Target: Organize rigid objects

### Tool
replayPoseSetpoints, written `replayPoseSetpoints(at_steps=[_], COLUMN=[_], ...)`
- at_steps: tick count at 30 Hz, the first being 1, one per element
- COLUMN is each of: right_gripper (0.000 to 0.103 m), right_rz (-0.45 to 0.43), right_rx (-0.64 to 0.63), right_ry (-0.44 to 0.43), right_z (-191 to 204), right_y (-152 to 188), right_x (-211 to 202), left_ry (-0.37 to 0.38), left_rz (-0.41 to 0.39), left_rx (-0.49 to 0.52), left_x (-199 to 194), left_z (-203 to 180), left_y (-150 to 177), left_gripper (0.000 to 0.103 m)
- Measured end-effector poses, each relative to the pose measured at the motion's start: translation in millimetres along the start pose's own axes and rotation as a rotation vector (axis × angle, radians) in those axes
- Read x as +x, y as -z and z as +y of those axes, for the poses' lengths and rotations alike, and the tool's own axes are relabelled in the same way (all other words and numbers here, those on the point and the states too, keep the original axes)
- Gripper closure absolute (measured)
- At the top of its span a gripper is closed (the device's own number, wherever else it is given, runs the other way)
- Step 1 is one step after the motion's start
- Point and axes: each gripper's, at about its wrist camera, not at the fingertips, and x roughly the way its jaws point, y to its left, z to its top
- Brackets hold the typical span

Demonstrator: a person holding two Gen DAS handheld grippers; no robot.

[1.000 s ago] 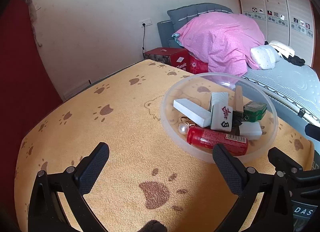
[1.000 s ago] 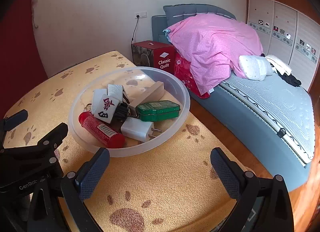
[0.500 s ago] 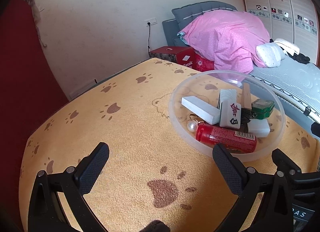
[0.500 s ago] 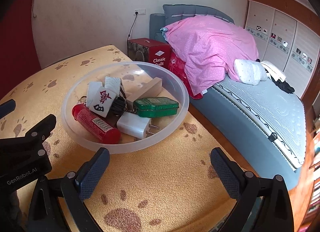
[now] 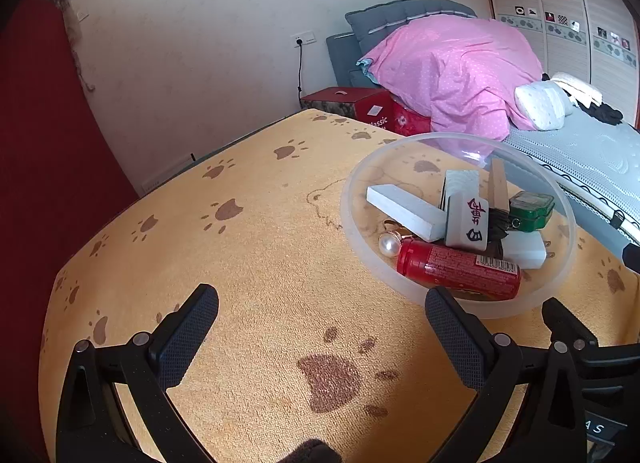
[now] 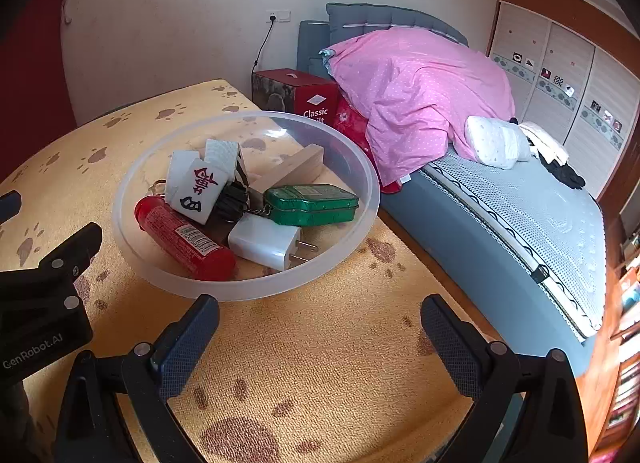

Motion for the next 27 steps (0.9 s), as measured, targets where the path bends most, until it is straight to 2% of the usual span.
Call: replayPoseSetpoints(at_steps=[27], right_gripper=[0.000], right_rz=[0.006], right_rx=[-0.020], right_ry=[-0.016], right_z=[2.7], right_y=[3.8], right_x=[-2.3], left_ry=[0.011], left_rz=[-0.003], left_rx=[0.012], left_x=[2.3], left_z=[-0.5], left_y=[5.2], left_gripper=[0.000])
